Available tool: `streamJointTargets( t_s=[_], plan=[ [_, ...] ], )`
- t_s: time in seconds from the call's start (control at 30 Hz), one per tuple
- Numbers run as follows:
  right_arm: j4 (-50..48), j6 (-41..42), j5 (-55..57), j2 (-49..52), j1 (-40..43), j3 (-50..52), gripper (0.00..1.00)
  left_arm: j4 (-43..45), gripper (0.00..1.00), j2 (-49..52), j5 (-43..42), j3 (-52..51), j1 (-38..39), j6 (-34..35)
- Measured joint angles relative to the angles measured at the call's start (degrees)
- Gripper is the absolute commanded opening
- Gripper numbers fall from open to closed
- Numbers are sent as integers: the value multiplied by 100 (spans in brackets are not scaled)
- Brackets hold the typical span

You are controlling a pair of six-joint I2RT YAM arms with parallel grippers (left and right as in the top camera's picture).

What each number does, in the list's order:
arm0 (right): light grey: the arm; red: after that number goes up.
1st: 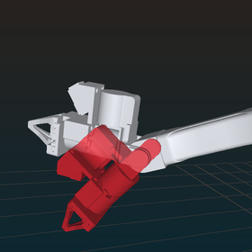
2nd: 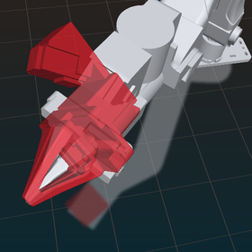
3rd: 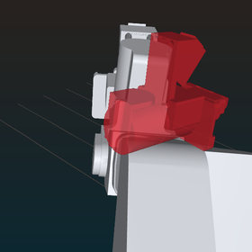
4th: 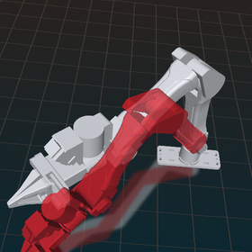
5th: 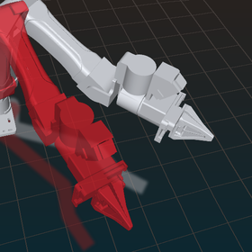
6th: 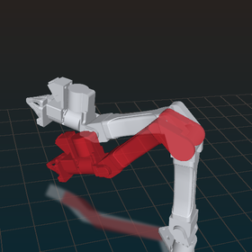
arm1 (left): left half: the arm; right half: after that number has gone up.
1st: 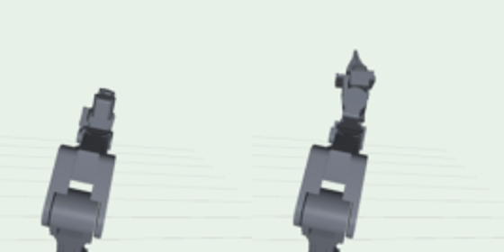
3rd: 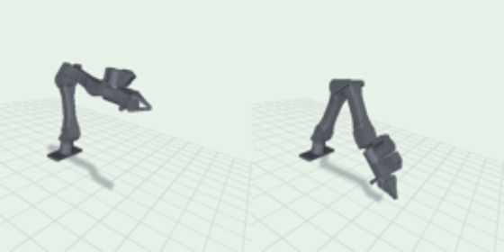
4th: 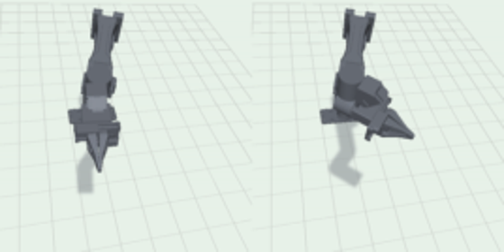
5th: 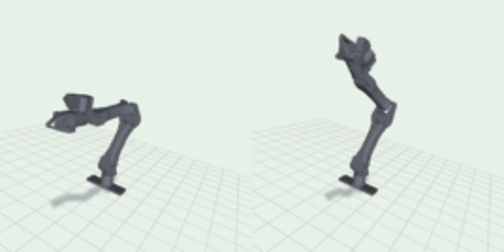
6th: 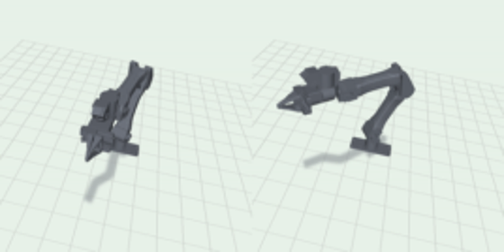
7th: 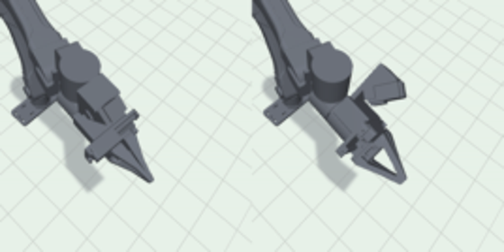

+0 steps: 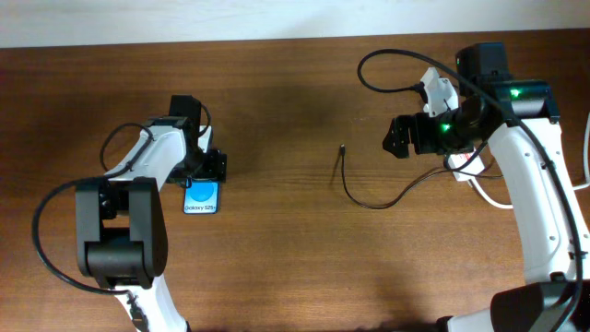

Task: Plug charger to phone and switch on socket
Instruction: 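Lower the left gripper and close it on the phone's bottom edge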

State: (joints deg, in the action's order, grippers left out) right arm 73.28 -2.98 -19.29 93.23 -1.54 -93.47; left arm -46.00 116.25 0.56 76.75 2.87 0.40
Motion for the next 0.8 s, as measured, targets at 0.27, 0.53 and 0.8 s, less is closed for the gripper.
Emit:
streamJointTargets(
  t_s=[0.27,0.53,0.8],
  plan=[
    [0,-2,0,0,0,0,98,13,71,-2,-7,0,11,-149],
    [0,-4,0,0,0,0,98,-380,69,122,-28,267,11,-155],
    [0,-2,0,0,0,0,98,-1091,66,369,-205,739,44,-177]
  ],
)
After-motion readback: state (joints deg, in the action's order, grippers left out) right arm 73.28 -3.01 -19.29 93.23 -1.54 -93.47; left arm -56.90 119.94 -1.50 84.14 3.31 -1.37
